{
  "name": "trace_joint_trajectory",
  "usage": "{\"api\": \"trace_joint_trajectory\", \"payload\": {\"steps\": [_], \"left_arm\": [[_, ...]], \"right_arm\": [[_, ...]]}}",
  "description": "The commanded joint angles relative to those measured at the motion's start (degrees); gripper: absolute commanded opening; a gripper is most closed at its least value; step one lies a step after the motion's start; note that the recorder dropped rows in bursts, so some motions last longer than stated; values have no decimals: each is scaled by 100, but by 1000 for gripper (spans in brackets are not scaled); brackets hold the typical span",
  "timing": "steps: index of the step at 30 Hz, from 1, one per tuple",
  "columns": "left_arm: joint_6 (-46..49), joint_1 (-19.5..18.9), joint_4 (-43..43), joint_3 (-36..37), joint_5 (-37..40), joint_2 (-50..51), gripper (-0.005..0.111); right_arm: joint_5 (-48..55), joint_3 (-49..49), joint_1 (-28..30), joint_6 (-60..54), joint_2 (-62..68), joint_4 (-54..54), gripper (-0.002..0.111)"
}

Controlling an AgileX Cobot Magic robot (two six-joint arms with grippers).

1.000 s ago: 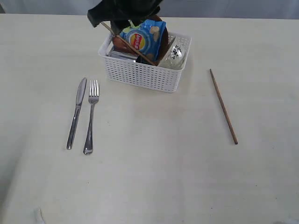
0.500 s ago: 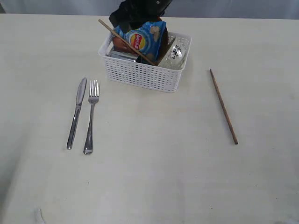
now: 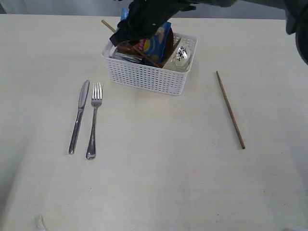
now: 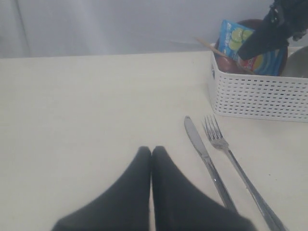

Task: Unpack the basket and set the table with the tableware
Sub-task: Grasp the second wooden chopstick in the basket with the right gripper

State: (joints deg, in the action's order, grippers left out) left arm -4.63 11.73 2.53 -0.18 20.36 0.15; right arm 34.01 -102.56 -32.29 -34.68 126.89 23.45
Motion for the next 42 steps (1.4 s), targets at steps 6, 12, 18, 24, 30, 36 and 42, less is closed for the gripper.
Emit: {"api": "trace_joint_trajectory", "payload": {"steps": [6,12,18,24,30,36,42], "left_arm": [[-24,29,47,18,-61,-15,0],[-24,29,47,18,-61,-15,0],[-24,29,47,18,-61,-15,0],[-24,29,47,18,-61,-15,0],[-24,29,47,18,-61,-15,0],[-24,29,47,18,-61,-15,0],[-24,29,47,18,-61,-15,0]], "right_arm": [[-637,-3,25,-156,476,66,48],[-637,-3,25,-156,607,80,3],[-311,-203,25,-156,468,68,-1],[46,-224,25,-156,51,79,-1],[281,-224,25,-129,-377,61,-1],[638,-224,64,137,-794,49,-1],[754,-224,479,527,-1395,22,-1]]}}
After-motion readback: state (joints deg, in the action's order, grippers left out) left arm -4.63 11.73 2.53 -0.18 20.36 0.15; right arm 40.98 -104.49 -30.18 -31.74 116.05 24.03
